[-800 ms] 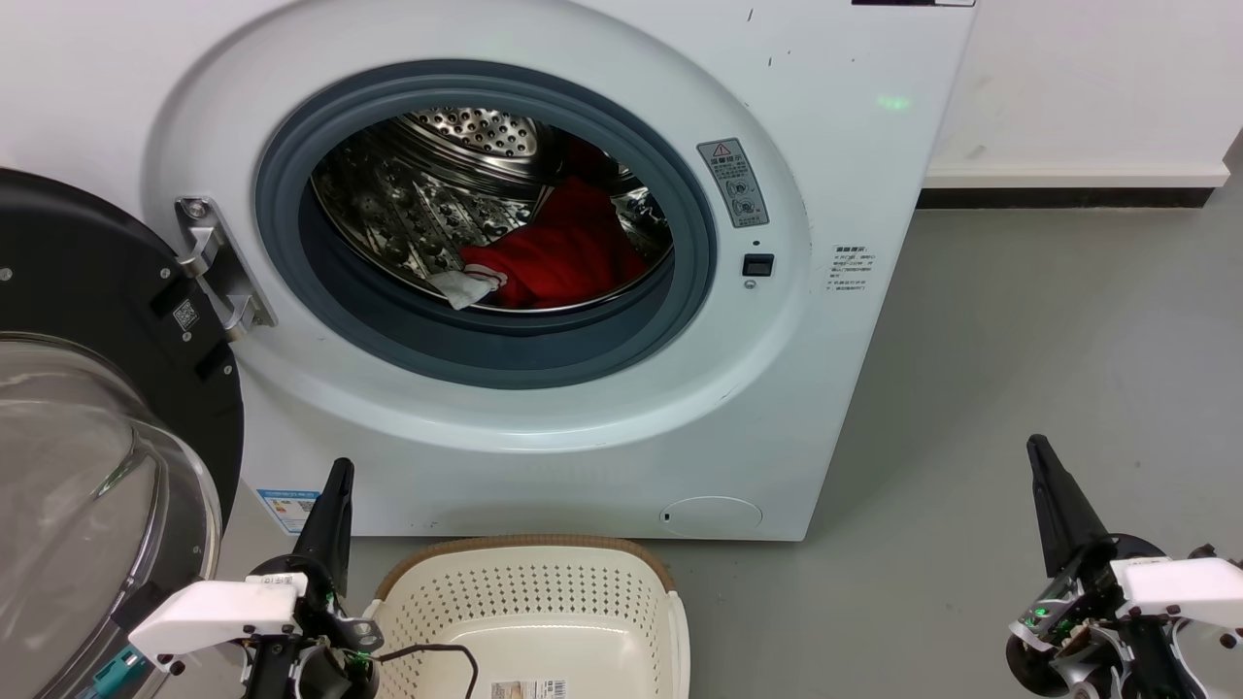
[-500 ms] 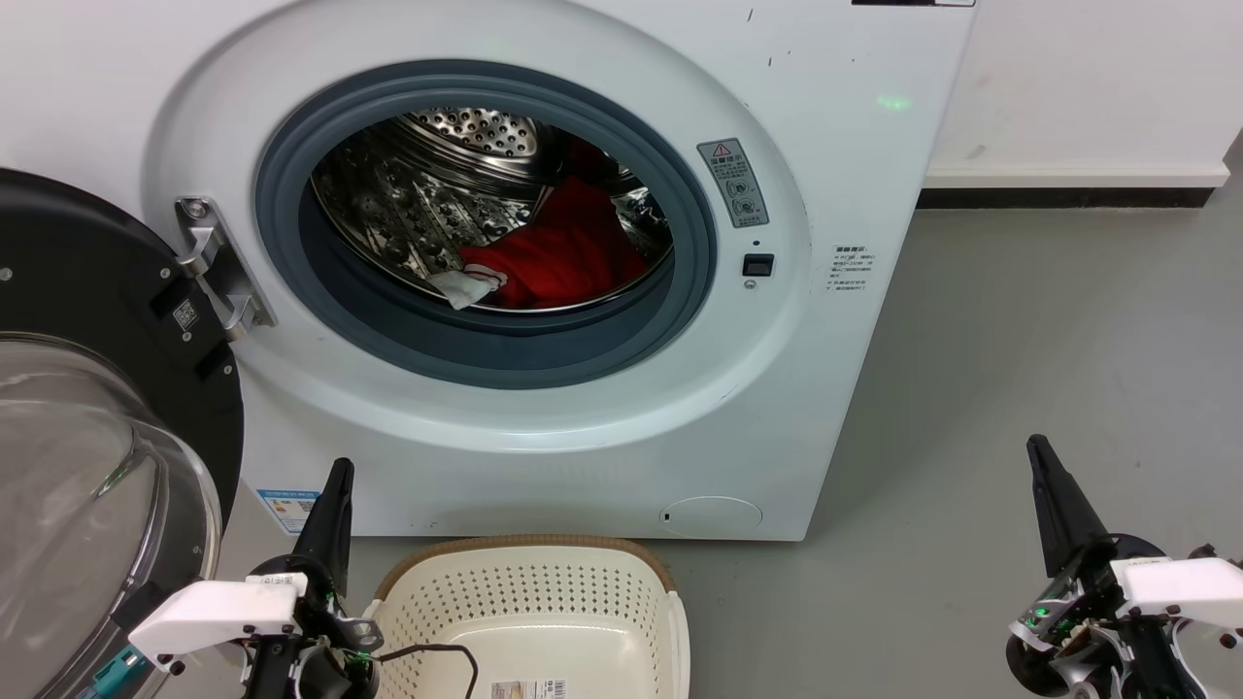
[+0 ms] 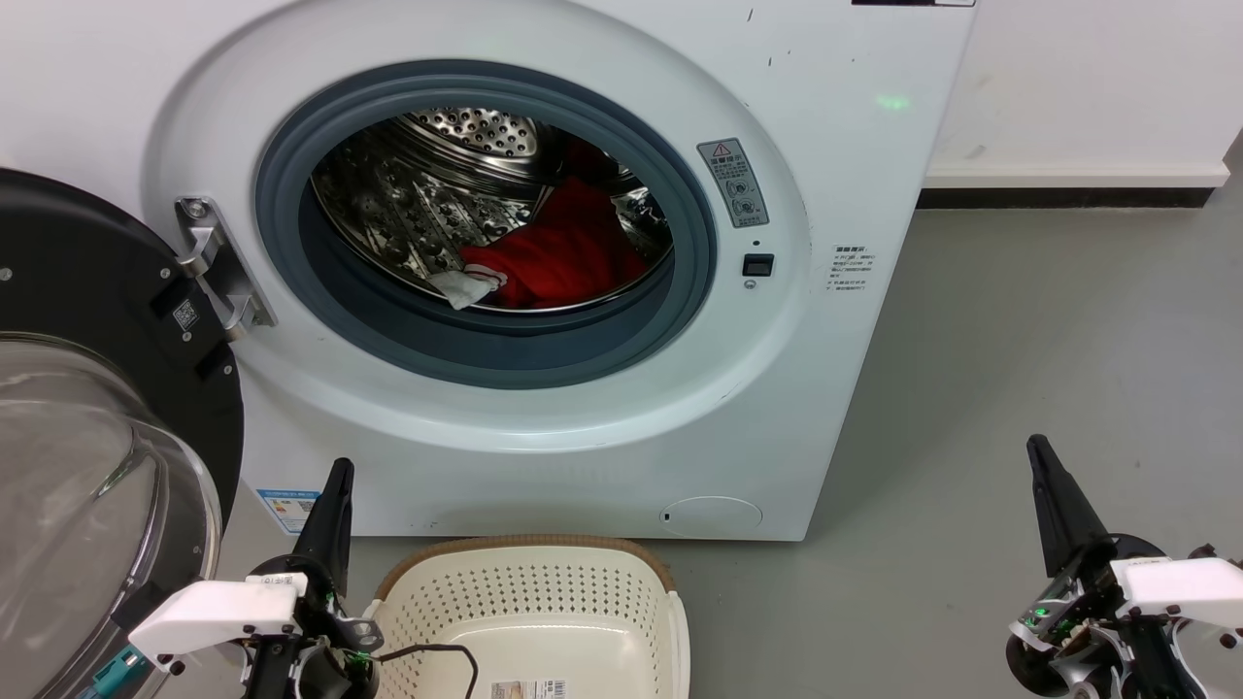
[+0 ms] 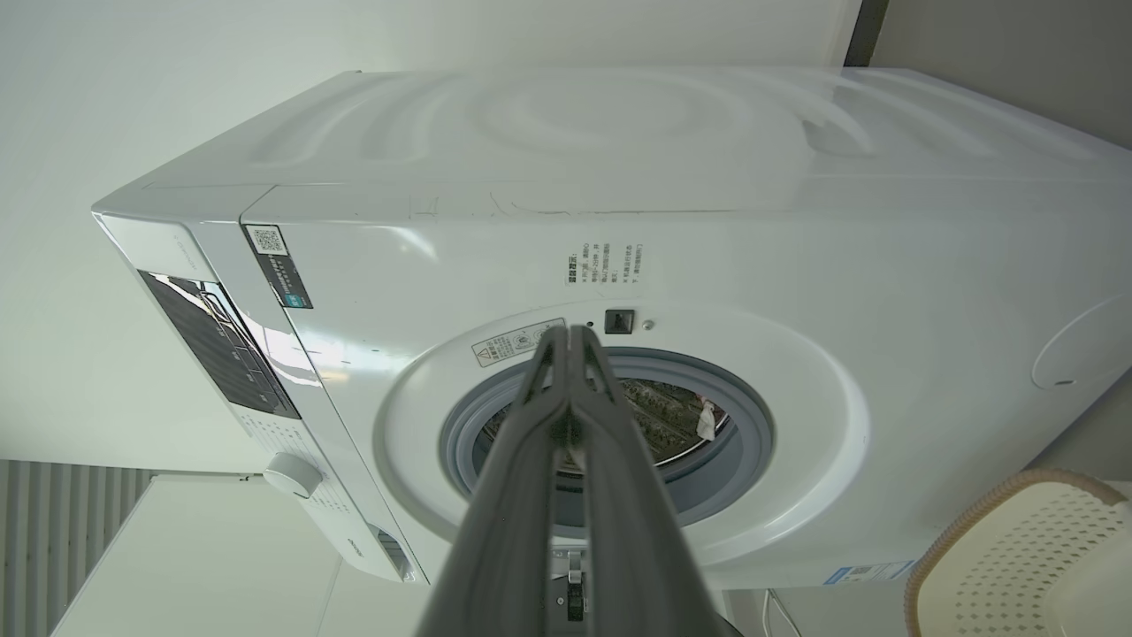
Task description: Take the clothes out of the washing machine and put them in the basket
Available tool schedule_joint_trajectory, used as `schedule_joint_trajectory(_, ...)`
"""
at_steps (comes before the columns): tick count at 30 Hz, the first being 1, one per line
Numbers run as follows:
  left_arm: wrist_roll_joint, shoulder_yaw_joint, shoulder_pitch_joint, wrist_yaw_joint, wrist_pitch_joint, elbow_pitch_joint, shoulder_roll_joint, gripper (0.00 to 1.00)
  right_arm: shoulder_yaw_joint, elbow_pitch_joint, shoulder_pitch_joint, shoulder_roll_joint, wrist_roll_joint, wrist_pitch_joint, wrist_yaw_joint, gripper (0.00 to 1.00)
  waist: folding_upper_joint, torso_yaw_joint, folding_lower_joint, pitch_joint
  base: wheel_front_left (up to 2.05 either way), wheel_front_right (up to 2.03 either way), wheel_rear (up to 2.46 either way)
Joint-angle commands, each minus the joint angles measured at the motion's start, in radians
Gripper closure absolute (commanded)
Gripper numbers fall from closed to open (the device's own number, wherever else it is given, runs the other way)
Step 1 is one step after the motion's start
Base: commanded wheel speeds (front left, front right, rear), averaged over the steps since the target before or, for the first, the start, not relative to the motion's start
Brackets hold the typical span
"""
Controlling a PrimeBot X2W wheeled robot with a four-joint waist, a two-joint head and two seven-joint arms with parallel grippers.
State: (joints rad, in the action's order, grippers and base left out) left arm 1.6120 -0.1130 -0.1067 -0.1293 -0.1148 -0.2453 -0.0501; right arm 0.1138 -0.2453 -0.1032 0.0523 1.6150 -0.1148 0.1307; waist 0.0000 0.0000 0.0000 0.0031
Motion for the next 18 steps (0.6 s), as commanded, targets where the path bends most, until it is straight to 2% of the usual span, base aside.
schedule_joint_trajectory(1,0.001,-0.002,-0.006,-0.005,-0.001,0.0,0.0,1.0,-0.001,-0.001,-0.014,-0.004,-0.006,0.001,0.0,1.0,0.0,0.0,0.0,0.0,0.0,0.0,0.0)
schedule_joint_trajectory(3,0.001,-0.002,-0.006,-0.005,-0.001,0.0,0.0,1.0,-0.001,-0.001,-0.014,-0.004,-0.006,0.001,0.0,1.0,0.0,0.0,0.0,0.0,0.0,0.0,0.0)
schedule_joint_trajectory(4,0.001,-0.002,-0.006,-0.005,-0.001,0.0,0.0,0.0,-0.001,-0.001,-0.014,-0.004,-0.006,0.001,0.0,0.0,0.0,0.0,0.0,0.0,0.0,0.0,0.0)
schedule_joint_trajectory(8,0.0,0.004,0.027,0.002,0.001,-0.031,0.003,0.0,-0.001,-0.03,0.026,0.0,0.0,0.0,0.0,0.0,0.0,0.0,0.0,0.0,0.0,0.0,0.0)
schedule_joint_trajectory(18,-0.017,0.016,0.048,0.001,0.052,0.006,0.003,0.0,-0.031,-0.002,0.041,-0.001,-0.027,0.051,0.0,0.0,0.0,0.0,0.0,0.001,0.0,0.0,0.0)
